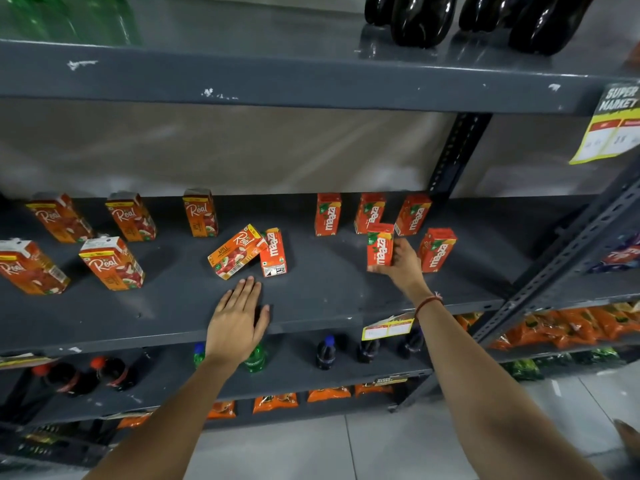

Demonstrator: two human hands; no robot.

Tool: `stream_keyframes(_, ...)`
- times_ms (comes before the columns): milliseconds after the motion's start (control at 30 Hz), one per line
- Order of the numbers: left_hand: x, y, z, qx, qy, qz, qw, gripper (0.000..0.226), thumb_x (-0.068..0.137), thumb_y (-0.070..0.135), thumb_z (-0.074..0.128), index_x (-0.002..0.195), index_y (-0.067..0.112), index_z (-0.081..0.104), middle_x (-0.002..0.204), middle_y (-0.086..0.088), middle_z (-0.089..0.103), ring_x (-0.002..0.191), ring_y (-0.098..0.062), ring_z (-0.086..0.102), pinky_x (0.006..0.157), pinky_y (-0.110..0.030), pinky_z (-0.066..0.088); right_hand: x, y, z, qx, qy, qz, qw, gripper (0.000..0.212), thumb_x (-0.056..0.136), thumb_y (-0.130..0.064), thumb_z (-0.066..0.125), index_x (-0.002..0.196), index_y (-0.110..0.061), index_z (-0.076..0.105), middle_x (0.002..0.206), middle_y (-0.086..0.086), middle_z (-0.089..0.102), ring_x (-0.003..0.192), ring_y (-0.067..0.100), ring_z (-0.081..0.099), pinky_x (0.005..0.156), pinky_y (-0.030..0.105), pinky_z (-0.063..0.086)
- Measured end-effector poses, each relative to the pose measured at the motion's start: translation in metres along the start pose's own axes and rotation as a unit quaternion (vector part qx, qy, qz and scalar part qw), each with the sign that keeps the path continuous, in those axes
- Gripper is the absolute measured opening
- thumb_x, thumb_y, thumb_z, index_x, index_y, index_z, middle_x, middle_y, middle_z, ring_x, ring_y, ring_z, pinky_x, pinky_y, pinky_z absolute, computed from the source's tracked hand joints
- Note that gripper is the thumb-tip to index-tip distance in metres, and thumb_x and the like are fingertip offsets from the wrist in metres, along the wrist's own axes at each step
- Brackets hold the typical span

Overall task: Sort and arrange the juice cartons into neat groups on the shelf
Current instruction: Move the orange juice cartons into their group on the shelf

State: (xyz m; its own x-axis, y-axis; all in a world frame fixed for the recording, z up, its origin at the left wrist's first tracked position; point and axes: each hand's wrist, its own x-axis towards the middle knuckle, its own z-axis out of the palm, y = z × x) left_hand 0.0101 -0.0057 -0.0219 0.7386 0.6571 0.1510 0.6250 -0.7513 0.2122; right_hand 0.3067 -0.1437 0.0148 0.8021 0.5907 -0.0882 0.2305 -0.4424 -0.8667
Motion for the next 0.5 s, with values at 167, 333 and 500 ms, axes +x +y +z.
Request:
stream_keyframes(167,-0.001,0.002,-0.001,0.003,0.002,-0.001,1.0,0.076,0.094,0.051,0.003,0.128,0.002,0.051,0.134,-0.016,0.052,0.124,-0.029,0.049,0.104,-0.044,0.036,-0.001,0.007,0.002,-0.054,0.016,-0.028,0.998,0.065,0.067,-0.015,0.083,0.121,-0.012,0.047,0.119,0.008,0.064,0.115,0.025,0.057,0.097,0.032,0.038)
stream_keyframes(333,-0.001,0.002,-0.002,0.001,0.011,0.001,1.0,0.07,0.095,0.048,0.01,0.128,0.001,0.05,0.134,-0.017,0.052,0.125,-0.029,0.049,0.104,-0.044,0.037,-0.012,0.006,0.009,-0.028,0.044,-0.02,0.998,0.067,0.068,-0.011,0.082,0.125,-0.008,0.046,0.121,0.012,0.063,0.113,0.027,0.059,0.095,0.033,0.042)
stream_keyframes(500,-0.001,0.002,0.0,0.003,0.024,0.0,1.0,0.059,0.091,0.04,0.025,0.128,0.001,0.051,0.135,-0.016,0.052,0.125,-0.028,0.048,0.105,-0.043,0.036,-0.057,0.0,0.045,0.038,0.27,-0.006,0.962,0.058,0.072,-0.01,0.078,0.122,0.002,0.05,0.121,0.021,0.057,0.114,0.034,0.055,0.099,0.041,0.043)
